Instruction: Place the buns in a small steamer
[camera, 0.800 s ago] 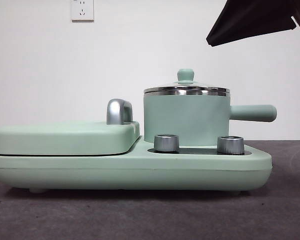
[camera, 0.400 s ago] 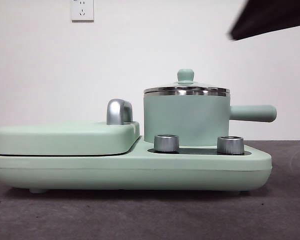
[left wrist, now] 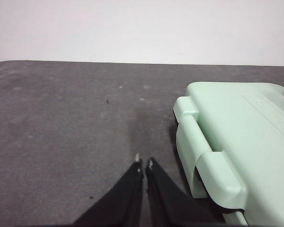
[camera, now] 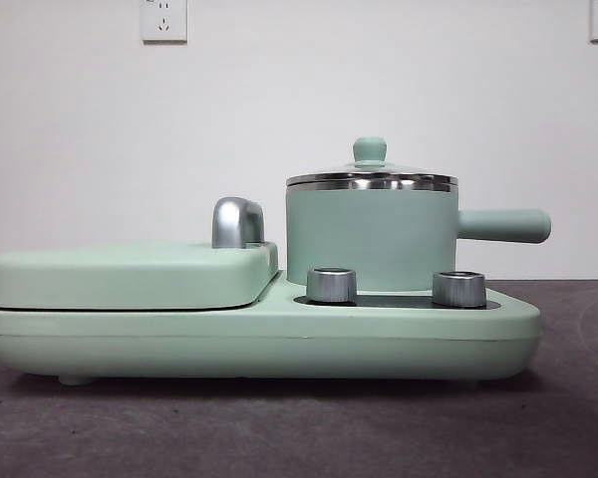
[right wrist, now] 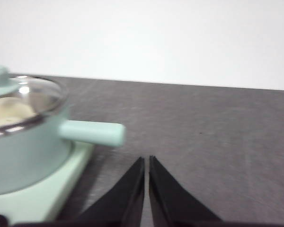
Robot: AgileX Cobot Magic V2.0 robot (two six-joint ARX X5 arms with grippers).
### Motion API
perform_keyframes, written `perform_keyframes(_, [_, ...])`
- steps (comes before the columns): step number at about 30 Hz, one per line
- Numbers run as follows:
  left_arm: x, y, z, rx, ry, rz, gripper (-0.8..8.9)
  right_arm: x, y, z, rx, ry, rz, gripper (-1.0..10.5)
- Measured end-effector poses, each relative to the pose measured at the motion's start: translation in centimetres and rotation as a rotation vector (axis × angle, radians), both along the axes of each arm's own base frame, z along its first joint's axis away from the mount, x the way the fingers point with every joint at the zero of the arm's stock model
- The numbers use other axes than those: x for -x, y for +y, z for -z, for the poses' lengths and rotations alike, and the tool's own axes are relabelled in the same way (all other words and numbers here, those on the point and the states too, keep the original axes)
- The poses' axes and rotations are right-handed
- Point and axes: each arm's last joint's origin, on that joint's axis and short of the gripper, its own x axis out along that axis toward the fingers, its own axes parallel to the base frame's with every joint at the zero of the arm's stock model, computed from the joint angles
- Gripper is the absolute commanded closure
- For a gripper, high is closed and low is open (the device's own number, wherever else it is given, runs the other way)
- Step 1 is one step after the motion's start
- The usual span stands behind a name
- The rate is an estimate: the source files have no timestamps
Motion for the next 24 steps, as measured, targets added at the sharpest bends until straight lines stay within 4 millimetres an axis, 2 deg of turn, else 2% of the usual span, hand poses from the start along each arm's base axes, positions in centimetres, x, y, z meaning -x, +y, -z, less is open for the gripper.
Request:
perform_keyframes(7, [0.0,0.0,0.0,0.0,0.0,0.0,7.94,-0.1,-0.4,4.0,-0.002,-0.023,0.04,9.3])
perform_keyframes(24, [0.0,0.0,0.0,0.0,0.0,0.0,7.94,-0.2,-0.5,3.6,-0.006,-0.063,0.057,9.3])
